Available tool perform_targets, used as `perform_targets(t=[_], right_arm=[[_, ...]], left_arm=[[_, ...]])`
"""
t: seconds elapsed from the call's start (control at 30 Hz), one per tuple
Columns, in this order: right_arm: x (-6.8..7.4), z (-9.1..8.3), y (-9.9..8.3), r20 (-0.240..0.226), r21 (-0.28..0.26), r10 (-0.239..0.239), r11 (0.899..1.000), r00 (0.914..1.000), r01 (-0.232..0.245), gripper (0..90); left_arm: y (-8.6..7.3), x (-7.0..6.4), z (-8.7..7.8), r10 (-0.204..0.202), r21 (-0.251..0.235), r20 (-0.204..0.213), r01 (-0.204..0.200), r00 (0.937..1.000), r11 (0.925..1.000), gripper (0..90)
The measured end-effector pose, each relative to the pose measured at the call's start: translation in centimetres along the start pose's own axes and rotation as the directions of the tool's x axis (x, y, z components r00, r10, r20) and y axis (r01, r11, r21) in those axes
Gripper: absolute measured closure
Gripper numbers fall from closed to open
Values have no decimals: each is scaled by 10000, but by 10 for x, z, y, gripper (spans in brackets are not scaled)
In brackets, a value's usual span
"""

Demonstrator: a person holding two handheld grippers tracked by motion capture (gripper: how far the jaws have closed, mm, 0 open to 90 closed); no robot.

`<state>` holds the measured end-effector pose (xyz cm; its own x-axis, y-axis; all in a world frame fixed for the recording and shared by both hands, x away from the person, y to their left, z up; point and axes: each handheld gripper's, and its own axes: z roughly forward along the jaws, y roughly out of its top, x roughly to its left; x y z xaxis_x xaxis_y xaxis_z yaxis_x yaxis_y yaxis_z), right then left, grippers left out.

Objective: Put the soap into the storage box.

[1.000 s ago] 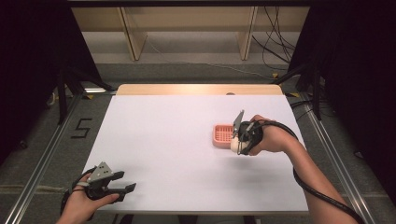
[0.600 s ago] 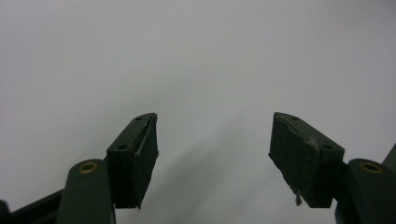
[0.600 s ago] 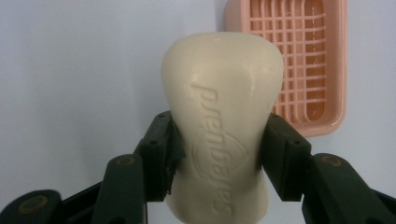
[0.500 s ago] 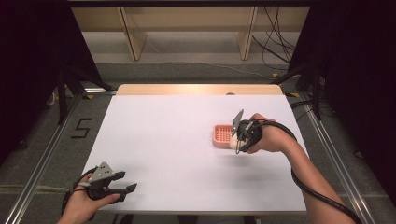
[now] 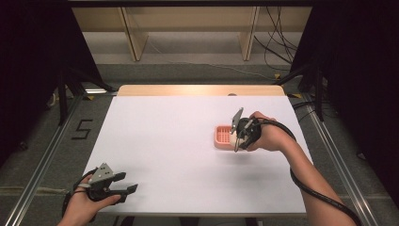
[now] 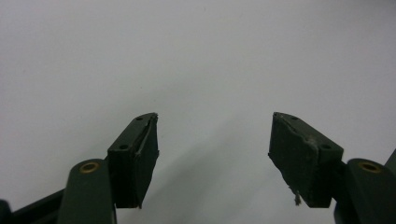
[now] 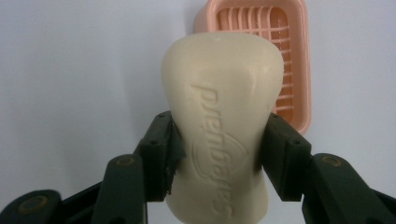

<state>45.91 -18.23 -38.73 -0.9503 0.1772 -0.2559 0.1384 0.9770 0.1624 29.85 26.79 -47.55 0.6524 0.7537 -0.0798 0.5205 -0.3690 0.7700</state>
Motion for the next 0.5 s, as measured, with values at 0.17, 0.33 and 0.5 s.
perform_targets(t=[0.17,0.33,0.5], right_arm=[[-1,4,0,123,96,255,9996,9996,-256,505],[-1,6,3,125,221,493,9985,9987,-496,505],[-4,8,6,185,0,101,9999,9998,-101,505]], left_arm=[[-1,-1,1,-243,-131,-85,242,9997,9996,325],[-1,-1,1,-237,-65,-46,237,9997,9997,326],[0,0,0,127,-78,-18,-127,9999,9999,326]])
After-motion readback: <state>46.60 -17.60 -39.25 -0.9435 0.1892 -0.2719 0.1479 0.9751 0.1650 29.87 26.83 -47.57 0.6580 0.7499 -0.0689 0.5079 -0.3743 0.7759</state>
